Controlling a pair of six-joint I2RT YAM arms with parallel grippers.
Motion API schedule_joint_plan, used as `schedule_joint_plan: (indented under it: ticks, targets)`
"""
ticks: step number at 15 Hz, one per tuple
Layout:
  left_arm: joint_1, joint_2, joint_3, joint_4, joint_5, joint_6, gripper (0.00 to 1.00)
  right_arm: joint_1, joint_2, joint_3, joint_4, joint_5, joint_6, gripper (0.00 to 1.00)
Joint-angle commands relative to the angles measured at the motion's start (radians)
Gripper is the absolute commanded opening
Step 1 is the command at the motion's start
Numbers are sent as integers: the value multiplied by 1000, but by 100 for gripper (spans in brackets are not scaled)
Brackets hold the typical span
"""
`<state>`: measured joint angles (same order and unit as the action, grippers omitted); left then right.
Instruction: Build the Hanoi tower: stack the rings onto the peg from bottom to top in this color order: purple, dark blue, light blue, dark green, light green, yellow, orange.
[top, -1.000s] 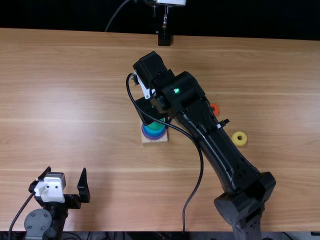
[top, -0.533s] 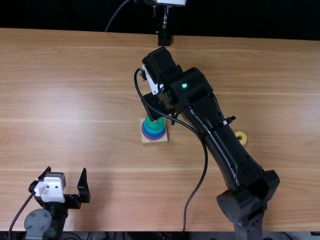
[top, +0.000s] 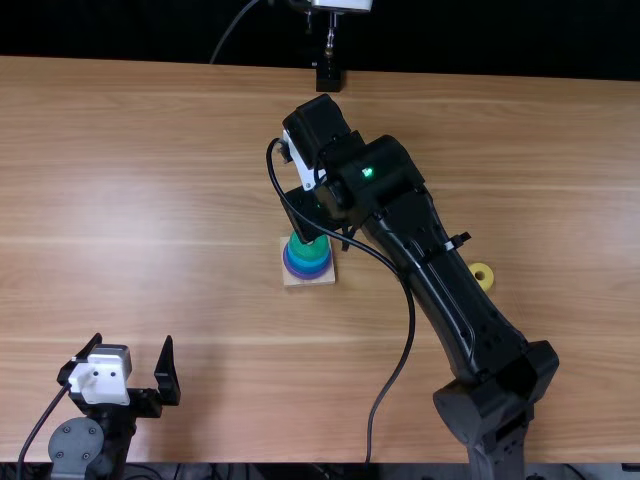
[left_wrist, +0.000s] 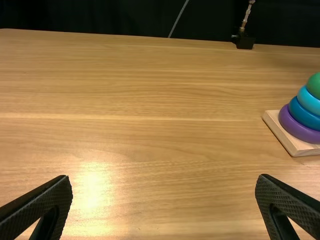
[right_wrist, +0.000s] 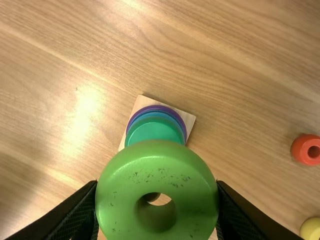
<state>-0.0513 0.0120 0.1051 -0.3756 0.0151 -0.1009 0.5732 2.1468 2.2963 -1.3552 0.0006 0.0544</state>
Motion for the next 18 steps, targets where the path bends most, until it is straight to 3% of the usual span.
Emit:
schedule_joint_plan:
  ticks: [1, 18]
  targets:
    - [5, -12, -105, -79, 13, 14, 100, -6, 8, 9, -4, 7, -1, 0]
    - [5, -12, -105, -79, 13, 14, 100, 10, 8, 6, -6, 3, 8, 0]
